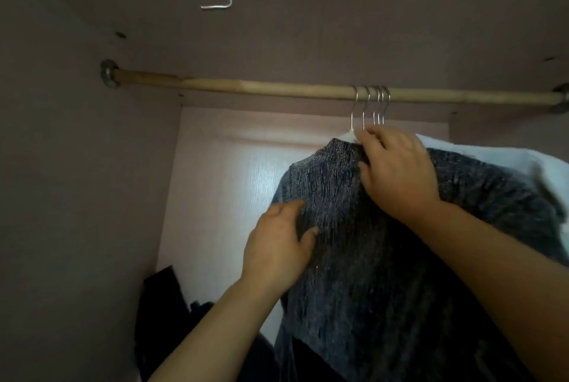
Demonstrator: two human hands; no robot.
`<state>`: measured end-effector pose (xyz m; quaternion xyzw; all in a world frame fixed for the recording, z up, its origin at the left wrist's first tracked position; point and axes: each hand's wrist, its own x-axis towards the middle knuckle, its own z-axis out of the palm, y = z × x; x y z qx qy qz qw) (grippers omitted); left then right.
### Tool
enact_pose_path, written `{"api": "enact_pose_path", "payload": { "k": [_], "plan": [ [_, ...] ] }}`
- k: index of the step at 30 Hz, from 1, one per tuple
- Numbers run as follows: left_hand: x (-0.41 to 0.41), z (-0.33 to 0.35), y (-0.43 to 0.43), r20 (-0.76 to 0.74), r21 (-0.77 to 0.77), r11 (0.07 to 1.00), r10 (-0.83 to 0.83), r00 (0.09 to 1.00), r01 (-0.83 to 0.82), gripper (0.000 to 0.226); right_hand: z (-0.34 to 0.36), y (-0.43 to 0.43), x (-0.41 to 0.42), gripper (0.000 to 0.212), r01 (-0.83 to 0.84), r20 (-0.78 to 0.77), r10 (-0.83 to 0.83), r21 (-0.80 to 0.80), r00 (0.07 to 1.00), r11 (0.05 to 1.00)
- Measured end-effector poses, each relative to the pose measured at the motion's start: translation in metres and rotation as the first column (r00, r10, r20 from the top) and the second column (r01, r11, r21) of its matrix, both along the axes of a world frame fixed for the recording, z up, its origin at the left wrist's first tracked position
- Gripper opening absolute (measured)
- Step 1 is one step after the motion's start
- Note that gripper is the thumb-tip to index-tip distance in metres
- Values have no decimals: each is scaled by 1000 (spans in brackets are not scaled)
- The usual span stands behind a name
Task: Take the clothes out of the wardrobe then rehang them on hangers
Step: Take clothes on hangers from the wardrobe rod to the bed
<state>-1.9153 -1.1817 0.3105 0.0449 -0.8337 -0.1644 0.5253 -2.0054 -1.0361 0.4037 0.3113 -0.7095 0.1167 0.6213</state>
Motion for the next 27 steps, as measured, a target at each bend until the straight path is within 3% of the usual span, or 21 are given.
{"api": "enact_pose_path", "payload": {
  "k": [5,10,19,27],
  "plan": [
    [-19,13,-10,-1,-41,999,-6,1000,6,55,20,2,-31,45,84,82,-78,-78,994,993],
    [-27,21,-20,-46,-88,996,-9,999,5,56,31,-4,-37,58,96,138,-88,-51,987,994],
    [-28,33,-21,-87,-133,991,1,996,-13,56,41,1,-42,43,73,-61,-75,-26,995,997],
    [-18,55,-6,-144,-173,984,14,990,-39,56,48,7,-37,47,59,-55,-63,-62,997,996]
  ]
}}
